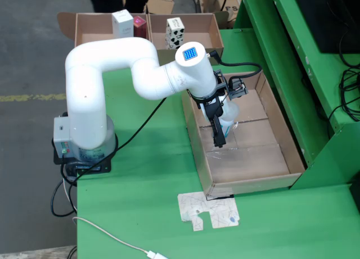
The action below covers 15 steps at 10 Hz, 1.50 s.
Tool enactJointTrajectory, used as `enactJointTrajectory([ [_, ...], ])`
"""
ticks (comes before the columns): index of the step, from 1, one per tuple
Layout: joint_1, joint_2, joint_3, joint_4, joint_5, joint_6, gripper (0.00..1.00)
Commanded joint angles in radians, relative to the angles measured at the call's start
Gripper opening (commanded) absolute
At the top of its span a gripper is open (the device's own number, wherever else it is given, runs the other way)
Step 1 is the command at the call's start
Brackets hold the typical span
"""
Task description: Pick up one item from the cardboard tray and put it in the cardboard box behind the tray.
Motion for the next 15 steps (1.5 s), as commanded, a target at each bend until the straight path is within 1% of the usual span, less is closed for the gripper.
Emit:
enactJointTrajectory([
  [1,-0.001,0.015,0.025,0.012,0.0,0.0,1.0],
  [15,-0.001,0.015,0.025,0.012,0.0,0.0,1.0],
])
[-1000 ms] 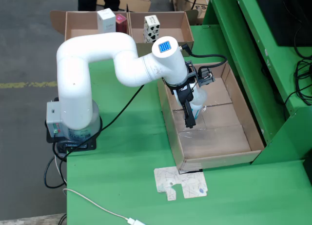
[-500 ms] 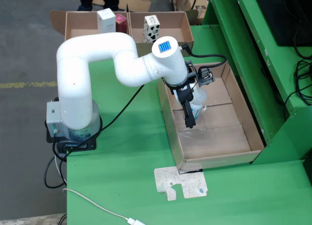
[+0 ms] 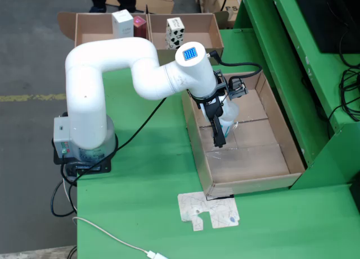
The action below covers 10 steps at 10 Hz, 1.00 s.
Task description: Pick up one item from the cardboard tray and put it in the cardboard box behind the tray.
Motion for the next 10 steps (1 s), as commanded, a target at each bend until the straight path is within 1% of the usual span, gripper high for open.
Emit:
enactJointTrajectory([
  [1,-0.001,0.015,0.025,0.012,0.0,0.0,1.0],
  [8,-0.001,0.015,0.025,0.012,0.0,0.0,1.0],
  [10,-0.005,0.007,0.014,0.041,0.003,-0.004,1.0],
])
